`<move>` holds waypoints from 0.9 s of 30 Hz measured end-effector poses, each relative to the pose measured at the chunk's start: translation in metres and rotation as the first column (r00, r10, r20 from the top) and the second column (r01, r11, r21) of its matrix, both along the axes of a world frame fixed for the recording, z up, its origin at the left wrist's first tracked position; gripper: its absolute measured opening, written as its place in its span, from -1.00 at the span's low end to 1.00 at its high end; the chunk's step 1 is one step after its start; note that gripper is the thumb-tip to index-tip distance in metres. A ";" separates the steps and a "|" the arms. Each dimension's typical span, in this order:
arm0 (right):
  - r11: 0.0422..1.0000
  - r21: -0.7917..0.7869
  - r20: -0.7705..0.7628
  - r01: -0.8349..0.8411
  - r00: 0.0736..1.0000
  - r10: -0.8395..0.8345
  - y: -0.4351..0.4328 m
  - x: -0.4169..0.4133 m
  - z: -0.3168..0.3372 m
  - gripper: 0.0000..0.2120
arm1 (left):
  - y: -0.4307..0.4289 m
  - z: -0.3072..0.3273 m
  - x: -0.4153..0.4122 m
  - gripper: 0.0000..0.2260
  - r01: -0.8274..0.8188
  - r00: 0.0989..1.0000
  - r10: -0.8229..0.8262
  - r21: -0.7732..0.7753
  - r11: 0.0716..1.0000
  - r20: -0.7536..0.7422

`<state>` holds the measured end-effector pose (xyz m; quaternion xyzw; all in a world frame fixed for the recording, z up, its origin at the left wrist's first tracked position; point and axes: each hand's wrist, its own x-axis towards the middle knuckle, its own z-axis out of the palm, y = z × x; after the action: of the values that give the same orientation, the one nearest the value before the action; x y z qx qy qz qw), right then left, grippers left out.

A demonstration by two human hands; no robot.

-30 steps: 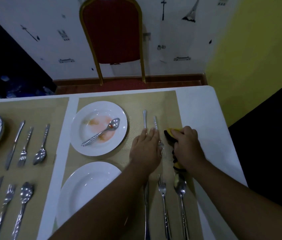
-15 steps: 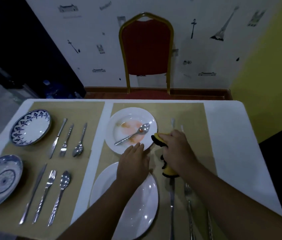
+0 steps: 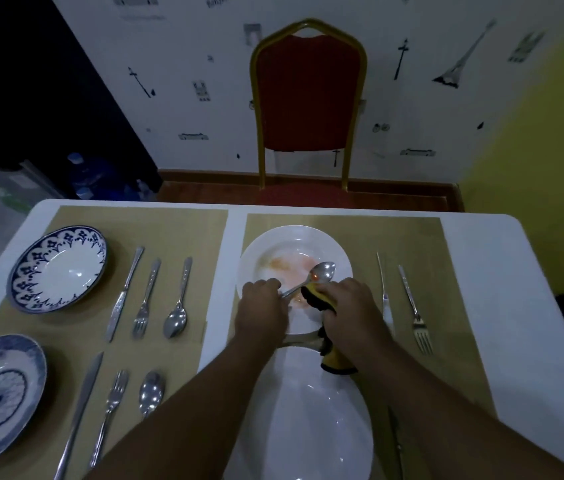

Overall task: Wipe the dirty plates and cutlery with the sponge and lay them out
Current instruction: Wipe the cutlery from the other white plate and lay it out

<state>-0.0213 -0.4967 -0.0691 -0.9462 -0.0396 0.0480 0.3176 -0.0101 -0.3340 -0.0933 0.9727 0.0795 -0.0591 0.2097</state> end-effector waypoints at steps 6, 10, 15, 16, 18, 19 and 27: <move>0.996 0.056 0.057 0.065 0.996 -0.068 0.002 0.009 -0.001 -0.51 | 0.002 -0.012 0.021 -0.75 0.025 0.996 -0.036 -0.127 0.992 -0.080; 0.988 0.044 0.123 0.145 0.981 -0.149 -0.001 0.017 -0.005 -0.52 | 0.009 0.007 0.024 -0.79 -0.069 0.962 -0.036 -0.369 0.927 -0.271; 0.997 -0.023 0.225 -0.073 0.972 0.076 0.025 0.020 -0.002 -0.55 | 0.024 0.038 0.014 -0.81 -0.439 0.838 0.010 -0.663 0.606 -0.545; 0.989 -0.073 0.231 -0.129 0.962 0.143 0.029 0.020 -0.003 -0.56 | 0.027 0.043 0.012 -0.80 -0.466 0.822 -0.011 -0.685 0.561 -0.569; 0.966 -0.168 0.228 -0.195 0.946 0.230 0.030 0.023 -0.006 -0.57 | 0.034 0.055 0.007 -0.80 -0.488 0.809 -0.032 -0.702 0.518 -0.587; 0.961 -0.199 0.224 -0.191 0.946 0.234 0.029 0.026 -0.007 -0.58 | 0.037 0.060 0.005 -0.80 -0.490 0.810 -0.037 -0.710 0.506 -0.586; 0.952 -0.244 0.211 -0.184 0.948 0.237 0.045 0.016 -0.006 -0.56 | 0.051 0.060 -0.004 -0.82 -0.488 0.817 -0.031 -0.719 0.495 -0.576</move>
<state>-0.0053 -0.4517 -0.0753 -0.9648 -0.1732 -0.0280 0.1960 -0.0140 -0.2828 -0.0328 0.6711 0.2286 -0.3191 0.6289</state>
